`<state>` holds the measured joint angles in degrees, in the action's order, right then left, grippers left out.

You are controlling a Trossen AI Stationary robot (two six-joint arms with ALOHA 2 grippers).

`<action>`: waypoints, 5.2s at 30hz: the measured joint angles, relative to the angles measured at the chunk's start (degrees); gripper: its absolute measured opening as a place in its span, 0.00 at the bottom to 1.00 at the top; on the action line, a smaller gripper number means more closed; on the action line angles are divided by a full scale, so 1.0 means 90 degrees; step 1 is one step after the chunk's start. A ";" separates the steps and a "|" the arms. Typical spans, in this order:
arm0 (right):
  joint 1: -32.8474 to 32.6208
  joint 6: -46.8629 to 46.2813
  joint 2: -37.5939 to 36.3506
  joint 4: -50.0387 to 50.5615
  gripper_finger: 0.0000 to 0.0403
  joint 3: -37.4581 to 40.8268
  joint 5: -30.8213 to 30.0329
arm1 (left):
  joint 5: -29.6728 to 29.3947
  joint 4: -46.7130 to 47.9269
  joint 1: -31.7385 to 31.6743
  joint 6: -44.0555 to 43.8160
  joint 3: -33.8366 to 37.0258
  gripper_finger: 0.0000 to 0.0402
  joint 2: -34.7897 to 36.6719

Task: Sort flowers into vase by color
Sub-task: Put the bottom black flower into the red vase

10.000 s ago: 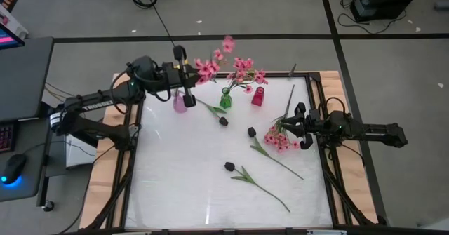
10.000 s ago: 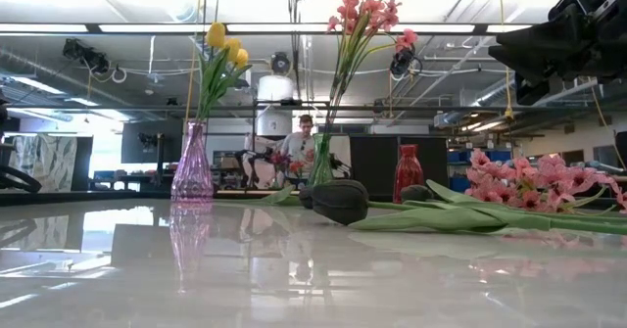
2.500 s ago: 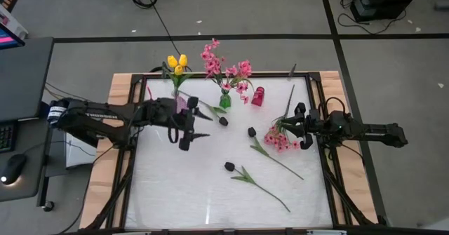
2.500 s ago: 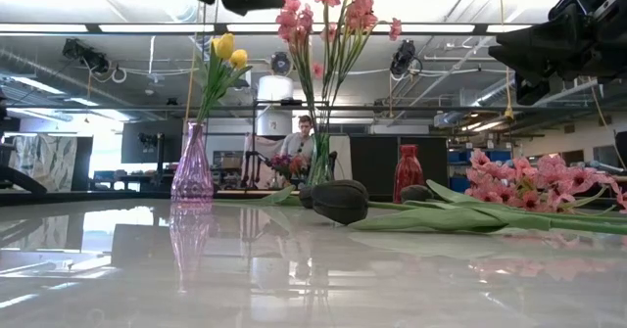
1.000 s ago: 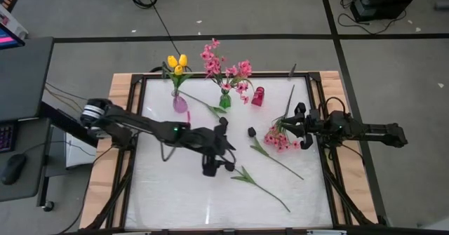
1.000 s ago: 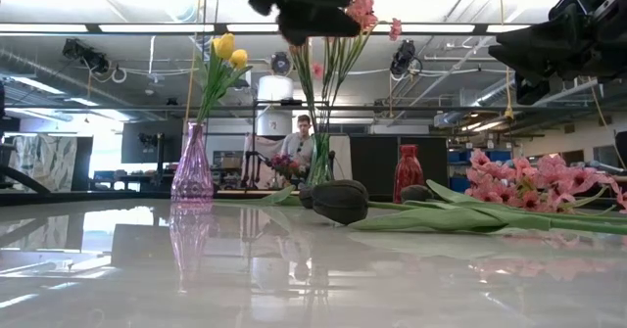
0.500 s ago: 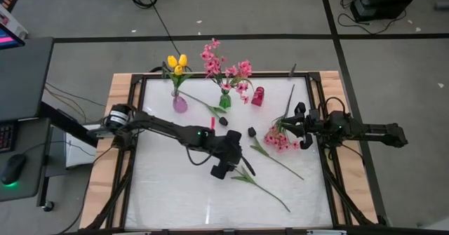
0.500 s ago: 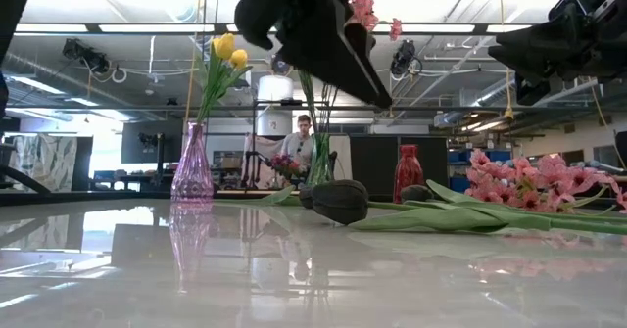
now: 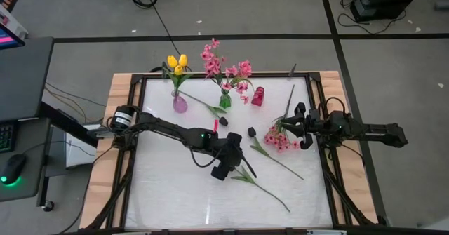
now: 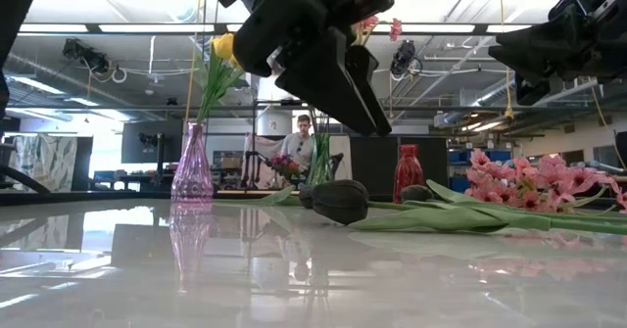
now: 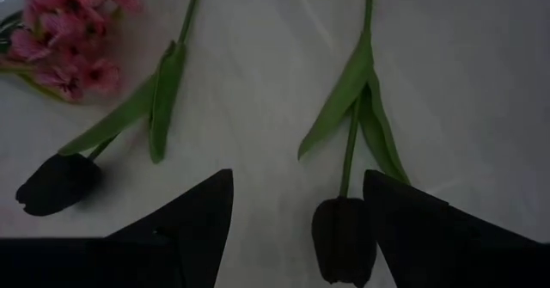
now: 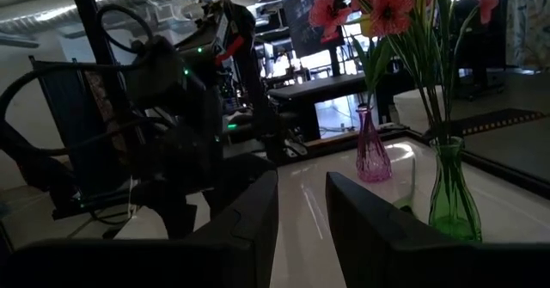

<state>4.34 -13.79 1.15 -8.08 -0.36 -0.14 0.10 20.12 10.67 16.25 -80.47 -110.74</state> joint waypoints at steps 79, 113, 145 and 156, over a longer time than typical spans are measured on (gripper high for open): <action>0.0002 -0.0002 0.0002 0.0002 0.27 0.0000 -0.0022 | 0.0406 -0.0398 0.0166 -0.0084 0.0007 0.18 -0.0993; 0.0000 -0.0002 0.0000 0.0005 0.27 0.0000 -0.0005 | -0.0607 0.3659 0.0191 -0.0699 -0.1265 0.05 -0.0027; 0.0000 -0.3703 0.0012 -0.0825 0.27 -0.0002 -0.0032 | -0.0861 0.7756 0.0203 -0.1727 -0.3917 0.05 -0.0027; 0.0000 -0.4649 0.0015 -0.1708 0.27 0.0000 -0.0137 | -0.0544 0.7738 0.0203 -0.2534 -0.3917 0.05 -0.0027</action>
<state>4.34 -55.63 1.28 -23.45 -0.36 -1.37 -4.80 89.77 12.49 -6.56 -115.72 -110.98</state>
